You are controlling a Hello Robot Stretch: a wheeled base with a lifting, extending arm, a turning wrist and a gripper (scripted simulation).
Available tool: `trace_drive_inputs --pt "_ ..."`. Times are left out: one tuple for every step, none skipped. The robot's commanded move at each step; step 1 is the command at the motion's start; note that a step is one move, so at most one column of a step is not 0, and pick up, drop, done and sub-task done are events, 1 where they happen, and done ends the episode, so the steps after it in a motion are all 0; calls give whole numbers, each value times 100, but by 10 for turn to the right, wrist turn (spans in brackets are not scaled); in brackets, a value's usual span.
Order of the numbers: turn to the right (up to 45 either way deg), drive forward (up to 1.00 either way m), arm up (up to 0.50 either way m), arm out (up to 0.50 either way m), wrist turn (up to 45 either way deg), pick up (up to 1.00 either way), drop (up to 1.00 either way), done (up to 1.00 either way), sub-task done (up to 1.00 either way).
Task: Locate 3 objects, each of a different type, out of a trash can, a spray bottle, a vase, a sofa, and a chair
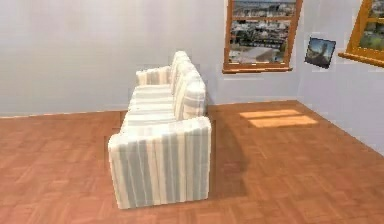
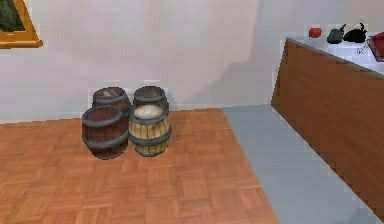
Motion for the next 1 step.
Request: trace_drive_inputs --pt "0 30 0 0 0 0 0 0 0"
